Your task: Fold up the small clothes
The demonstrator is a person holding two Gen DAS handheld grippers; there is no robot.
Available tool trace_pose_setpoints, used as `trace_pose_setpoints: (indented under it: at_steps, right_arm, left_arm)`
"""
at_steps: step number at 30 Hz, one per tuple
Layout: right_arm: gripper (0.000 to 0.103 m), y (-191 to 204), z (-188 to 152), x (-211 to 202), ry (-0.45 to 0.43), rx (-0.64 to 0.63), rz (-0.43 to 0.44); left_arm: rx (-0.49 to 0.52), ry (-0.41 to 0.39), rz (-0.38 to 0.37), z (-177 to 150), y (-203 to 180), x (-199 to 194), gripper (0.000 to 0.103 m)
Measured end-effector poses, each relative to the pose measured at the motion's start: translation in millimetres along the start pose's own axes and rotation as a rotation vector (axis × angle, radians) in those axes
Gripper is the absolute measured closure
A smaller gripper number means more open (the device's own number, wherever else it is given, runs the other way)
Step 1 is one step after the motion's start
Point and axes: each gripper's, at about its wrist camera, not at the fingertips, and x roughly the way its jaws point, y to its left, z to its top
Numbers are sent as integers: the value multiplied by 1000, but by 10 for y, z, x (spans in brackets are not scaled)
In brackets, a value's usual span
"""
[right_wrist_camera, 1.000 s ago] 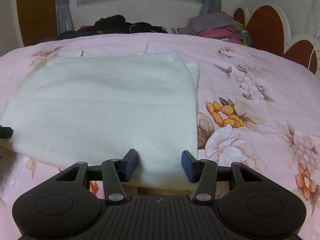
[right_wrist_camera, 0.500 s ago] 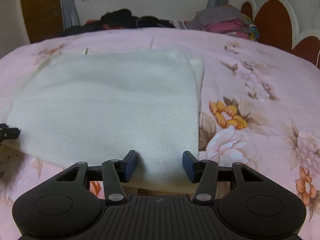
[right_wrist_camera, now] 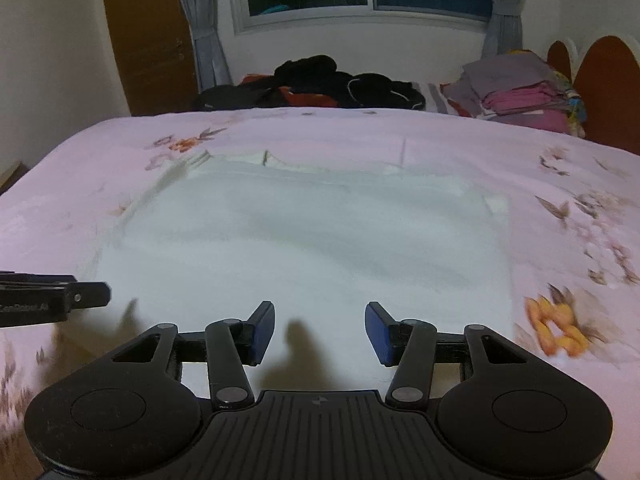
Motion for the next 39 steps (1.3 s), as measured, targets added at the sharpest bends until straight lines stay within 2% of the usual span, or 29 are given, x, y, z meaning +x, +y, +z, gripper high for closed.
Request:
trace_pose_setpoints:
  at_steps: [5, 9, 13, 16, 20, 23, 33, 39]
  right_arm:
    - [52, 48, 183, 239, -3, 16, -15]
    - [52, 93, 219, 343, 7, 15, -32]
    - [52, 107, 147, 552, 63, -28, -76]
    - [52, 120, 118, 582, 63, -49, -84]
    - [52, 124, 165, 456, 32, -2, -41]
    - [52, 163, 161, 376, 30, -12, -26]
    - [52, 183, 141, 220, 19, 5, 9]
    - [52, 204, 27, 160, 34, -9, 28]
  left_arm:
    - [1, 10, 4, 148, -75, 320, 53]
    - [3, 30, 14, 152, 36, 521, 52]
    - [31, 30, -8, 127, 59, 489, 51]
    - [31, 41, -15, 140, 78, 440, 50]
    - [-13, 49, -29, 173, 158, 305, 48]
    - [-79, 57, -47, 136, 245, 148, 40]
    - [-354, 156, -80, -376, 446, -191, 40]
    - [-535, 130, -120, -672, 567, -321, 40]
